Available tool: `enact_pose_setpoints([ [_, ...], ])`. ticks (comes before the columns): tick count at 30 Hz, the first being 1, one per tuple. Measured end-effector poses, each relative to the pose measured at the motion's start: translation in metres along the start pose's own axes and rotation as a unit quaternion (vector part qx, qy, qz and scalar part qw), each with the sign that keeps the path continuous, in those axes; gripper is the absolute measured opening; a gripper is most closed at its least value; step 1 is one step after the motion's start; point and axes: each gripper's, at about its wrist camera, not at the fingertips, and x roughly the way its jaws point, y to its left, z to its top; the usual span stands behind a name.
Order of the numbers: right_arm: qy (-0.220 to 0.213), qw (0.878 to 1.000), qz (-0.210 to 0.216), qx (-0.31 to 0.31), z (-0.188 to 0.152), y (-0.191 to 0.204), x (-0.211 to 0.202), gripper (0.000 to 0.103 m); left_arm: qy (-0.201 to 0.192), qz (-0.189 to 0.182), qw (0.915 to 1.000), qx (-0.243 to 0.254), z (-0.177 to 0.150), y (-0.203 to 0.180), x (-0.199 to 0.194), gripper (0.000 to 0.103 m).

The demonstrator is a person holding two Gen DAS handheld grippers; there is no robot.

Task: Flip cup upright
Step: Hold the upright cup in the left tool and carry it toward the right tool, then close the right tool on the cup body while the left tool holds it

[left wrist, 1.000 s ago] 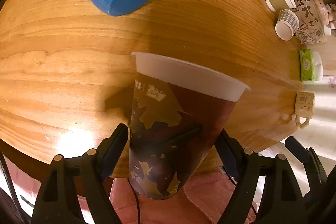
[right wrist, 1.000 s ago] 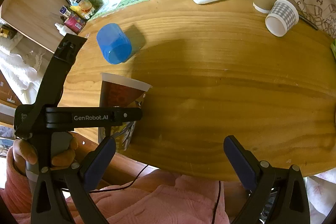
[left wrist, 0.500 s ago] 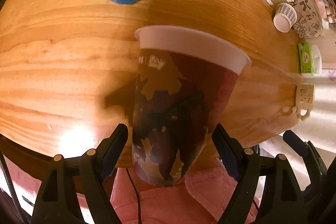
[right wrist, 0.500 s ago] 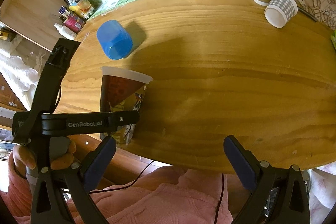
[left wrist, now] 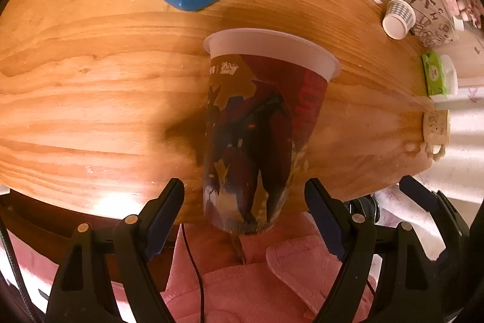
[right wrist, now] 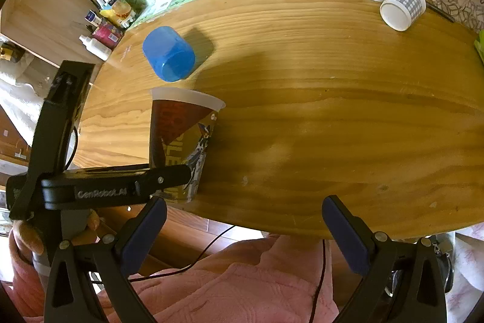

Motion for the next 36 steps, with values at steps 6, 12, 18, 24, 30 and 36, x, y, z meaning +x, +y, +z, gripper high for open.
enact_pose_setpoints([
  [6,-0.003,1.000,0.012,0.008,-0.003,0.005,0.003,0.103,-0.013,0.007,0.9999,0.008,-0.008,0.004,-0.011,0.085],
  [12,-0.012,0.999,0.026,0.028,-0.001,0.006,0.004,0.103,-0.030,0.008,0.9995,0.006,-0.015,0.012,-0.023,0.085],
  [18,-0.007,0.998,0.045,0.038,0.008,0.012,0.011,0.103,-0.056,0.017,0.9983,0.005,-0.023,0.020,-0.035,0.084],
  [24,-0.003,0.997,0.064,0.035,0.019,0.026,0.022,0.103,-0.099,0.037,0.9943,0.011,-0.026,0.026,-0.048,0.084],
  [30,0.003,0.997,0.071,0.028,0.029,0.037,0.033,0.103,-0.156,0.065,0.9849,0.038,-0.029,0.026,-0.065,0.084],
  [36,0.001,0.997,0.073,0.032,0.039,0.041,0.042,0.103,-0.202,0.082,0.9739,0.063,-0.033,0.026,-0.076,0.084],
])
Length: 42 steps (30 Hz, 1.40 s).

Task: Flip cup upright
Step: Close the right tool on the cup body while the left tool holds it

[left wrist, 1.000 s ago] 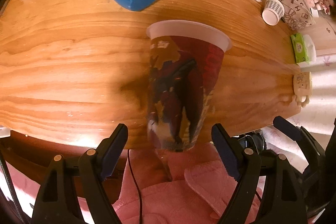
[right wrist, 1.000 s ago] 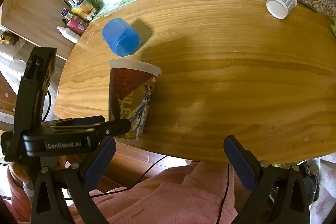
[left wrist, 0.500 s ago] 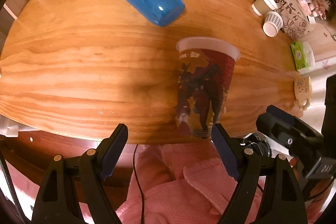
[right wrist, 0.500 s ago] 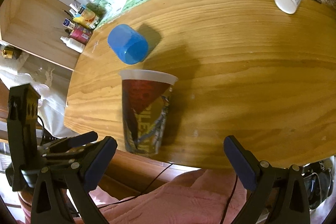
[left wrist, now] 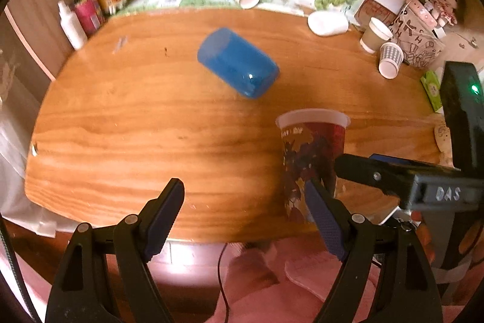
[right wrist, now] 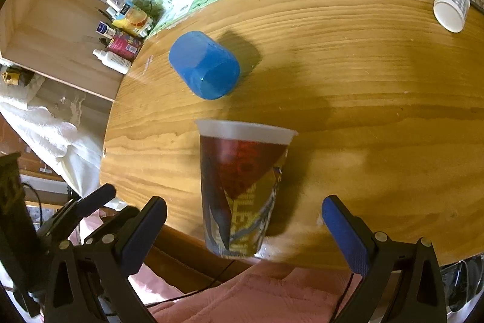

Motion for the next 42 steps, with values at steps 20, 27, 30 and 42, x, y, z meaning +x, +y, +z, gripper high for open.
enact_pose_setpoints([
  [20,0.029,0.999,0.006,0.034,0.027,0.001,0.040,0.103,-0.034,-0.013,0.9993,-0.009,-0.003,0.017,-0.019,0.084],
  [27,0.038,0.999,-0.010,0.027,0.026,0.005,0.048,0.098,-0.029,-0.016,0.9994,0.008,-0.003,0.009,-0.017,0.084],
  [30,0.041,0.999,-0.012,0.023,0.025,0.006,0.051,0.089,-0.029,-0.017,0.9994,0.013,-0.005,0.006,-0.017,0.084],
  [42,0.018,1.000,-0.004,0.003,0.016,0.002,0.045,0.074,-0.032,-0.025,0.9989,0.022,-0.009,-0.002,-0.020,0.084],
])
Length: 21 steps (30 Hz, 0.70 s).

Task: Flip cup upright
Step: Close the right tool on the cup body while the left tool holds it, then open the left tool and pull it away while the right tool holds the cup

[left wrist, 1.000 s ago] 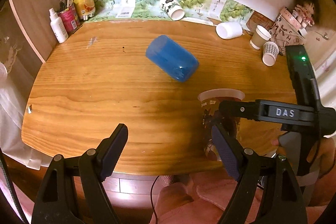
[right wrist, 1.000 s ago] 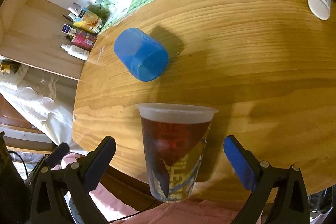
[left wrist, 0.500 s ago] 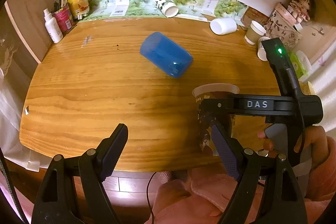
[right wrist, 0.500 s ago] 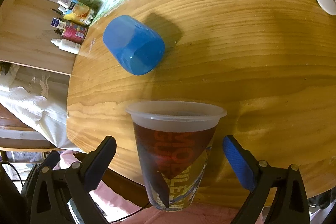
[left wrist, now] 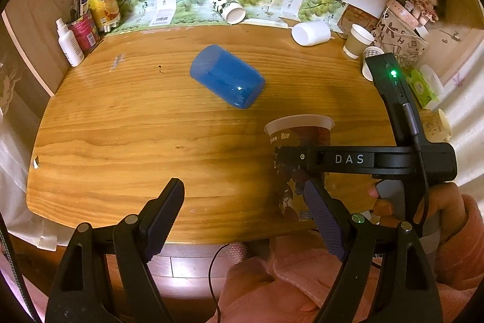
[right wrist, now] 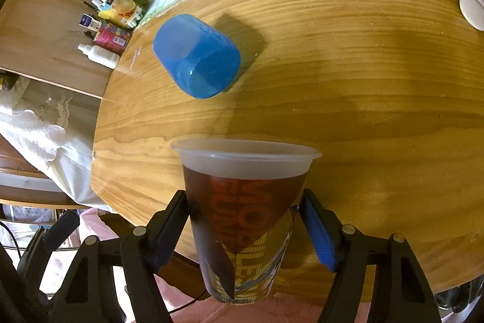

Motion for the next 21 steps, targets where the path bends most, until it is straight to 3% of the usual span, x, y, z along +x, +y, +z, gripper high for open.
enact_pose_setpoints([
  [8,-0.068,0.998,-0.010,-0.007,-0.006,-0.006,-0.023,0.073,0.000,-0.009,1.0000,0.003,-0.005,-0.008,-0.002,0.084],
  [12,-0.125,0.991,-0.032,-0.028,-0.012,-0.006,-0.039,0.073,0.001,-0.016,0.9999,-0.003,-0.007,-0.010,-0.002,0.084],
  [21,-0.269,0.955,-0.051,-0.112,-0.037,-0.007,-0.066,0.073,0.011,-0.038,0.9991,-0.015,-0.011,-0.017,0.002,0.084],
])
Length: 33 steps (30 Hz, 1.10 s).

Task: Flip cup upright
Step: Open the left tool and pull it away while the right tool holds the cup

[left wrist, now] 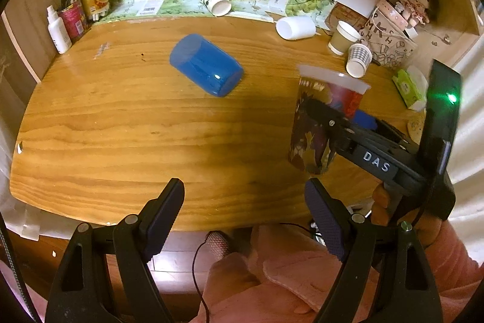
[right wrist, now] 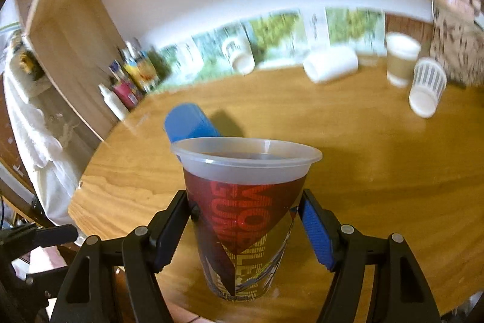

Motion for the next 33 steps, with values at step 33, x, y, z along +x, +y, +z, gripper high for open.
enact_pose_setpoints([
  [33,-0.145,0.982,-0.061,-0.108,-0.067,-0.009,-0.018,0.073,0.027,0.011,0.9993,0.022,-0.010,-0.023,0.009,0.084],
])
